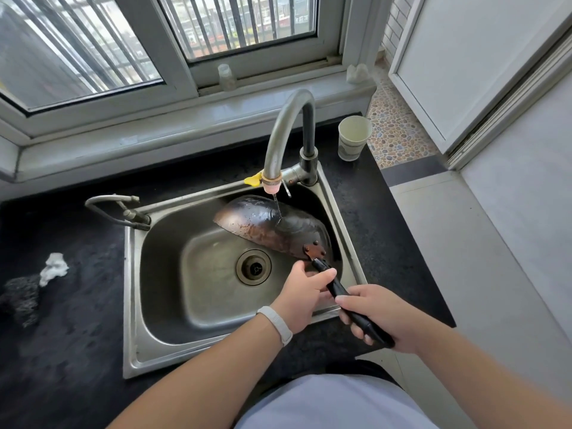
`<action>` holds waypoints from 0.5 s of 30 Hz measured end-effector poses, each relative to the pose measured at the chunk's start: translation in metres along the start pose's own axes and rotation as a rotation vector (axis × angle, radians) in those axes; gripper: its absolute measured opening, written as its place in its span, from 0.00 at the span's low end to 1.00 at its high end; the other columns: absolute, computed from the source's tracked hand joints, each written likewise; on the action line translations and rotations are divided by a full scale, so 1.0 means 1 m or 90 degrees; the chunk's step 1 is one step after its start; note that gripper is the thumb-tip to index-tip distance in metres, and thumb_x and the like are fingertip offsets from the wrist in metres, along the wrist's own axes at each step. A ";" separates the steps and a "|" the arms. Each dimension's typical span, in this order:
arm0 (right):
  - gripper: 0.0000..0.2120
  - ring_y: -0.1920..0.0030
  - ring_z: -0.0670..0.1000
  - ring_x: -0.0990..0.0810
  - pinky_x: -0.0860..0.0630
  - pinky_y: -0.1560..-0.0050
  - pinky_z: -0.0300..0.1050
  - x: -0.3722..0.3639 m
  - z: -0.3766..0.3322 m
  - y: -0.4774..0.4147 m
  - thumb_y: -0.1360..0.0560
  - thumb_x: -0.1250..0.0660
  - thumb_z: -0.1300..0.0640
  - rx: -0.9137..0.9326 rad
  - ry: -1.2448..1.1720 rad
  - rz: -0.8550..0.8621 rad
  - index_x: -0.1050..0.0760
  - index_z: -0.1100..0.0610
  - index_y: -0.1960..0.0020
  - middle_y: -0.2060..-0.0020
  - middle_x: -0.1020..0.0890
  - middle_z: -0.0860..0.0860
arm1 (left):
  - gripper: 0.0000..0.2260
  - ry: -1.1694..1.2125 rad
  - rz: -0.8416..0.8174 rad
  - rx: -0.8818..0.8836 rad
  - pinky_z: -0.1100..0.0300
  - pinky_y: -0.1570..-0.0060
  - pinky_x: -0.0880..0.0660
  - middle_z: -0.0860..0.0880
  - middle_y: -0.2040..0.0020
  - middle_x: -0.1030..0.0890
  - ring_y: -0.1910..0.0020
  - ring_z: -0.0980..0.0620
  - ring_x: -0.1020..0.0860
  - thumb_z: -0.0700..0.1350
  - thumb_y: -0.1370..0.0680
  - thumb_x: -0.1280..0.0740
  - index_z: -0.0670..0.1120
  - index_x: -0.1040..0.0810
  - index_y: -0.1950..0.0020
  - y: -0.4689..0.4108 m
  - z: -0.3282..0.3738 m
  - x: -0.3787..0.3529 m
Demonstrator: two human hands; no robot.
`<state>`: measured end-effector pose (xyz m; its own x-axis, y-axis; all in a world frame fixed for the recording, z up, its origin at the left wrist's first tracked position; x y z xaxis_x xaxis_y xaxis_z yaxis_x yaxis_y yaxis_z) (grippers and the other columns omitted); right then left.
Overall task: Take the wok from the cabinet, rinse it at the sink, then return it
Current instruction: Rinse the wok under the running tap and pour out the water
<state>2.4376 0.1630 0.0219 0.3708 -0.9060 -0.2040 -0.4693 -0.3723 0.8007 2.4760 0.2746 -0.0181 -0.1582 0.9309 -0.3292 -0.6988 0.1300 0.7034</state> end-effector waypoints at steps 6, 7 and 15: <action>0.10 0.80 0.42 0.29 0.32 0.80 0.37 0.007 -0.008 0.010 0.20 0.35 0.50 0.023 0.344 0.099 0.27 0.56 0.46 0.70 0.23 0.49 | 0.14 -0.028 -0.016 -0.005 0.46 0.49 0.18 0.40 0.48 0.22 0.53 0.43 0.15 0.40 0.23 0.29 0.40 0.30 0.41 0.001 -0.009 0.003; 0.10 0.78 0.42 0.27 0.29 0.78 0.38 0.007 -0.010 0.011 0.20 0.35 0.50 0.035 0.372 0.125 0.28 0.55 0.44 0.67 0.23 0.49 | 0.15 -0.023 -0.018 -0.005 0.46 0.48 0.18 0.40 0.49 0.22 0.53 0.42 0.15 0.40 0.23 0.28 0.40 0.30 0.41 0.000 -0.011 0.003; 0.16 0.67 0.45 0.20 0.29 0.69 0.36 0.014 -0.009 0.014 0.22 0.35 0.50 0.170 0.479 0.266 0.33 0.40 0.37 0.63 0.19 0.44 | 0.20 -0.035 -0.005 -0.017 0.51 0.52 0.17 0.34 0.44 0.21 0.52 0.43 0.15 0.40 0.27 0.25 0.40 0.29 0.40 -0.004 -0.017 -0.001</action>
<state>2.4436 0.1473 0.0353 0.5108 -0.6411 0.5727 -0.8194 -0.1616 0.5499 2.4670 0.2672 -0.0316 -0.1143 0.9471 -0.2997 -0.7186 0.1295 0.6833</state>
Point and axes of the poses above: each hand's wrist, its own y-axis away from the middle knuckle, its own x-axis out of the back of the hand, z = x × y, the point moved 10 cm from there along -y, towards the middle knuckle
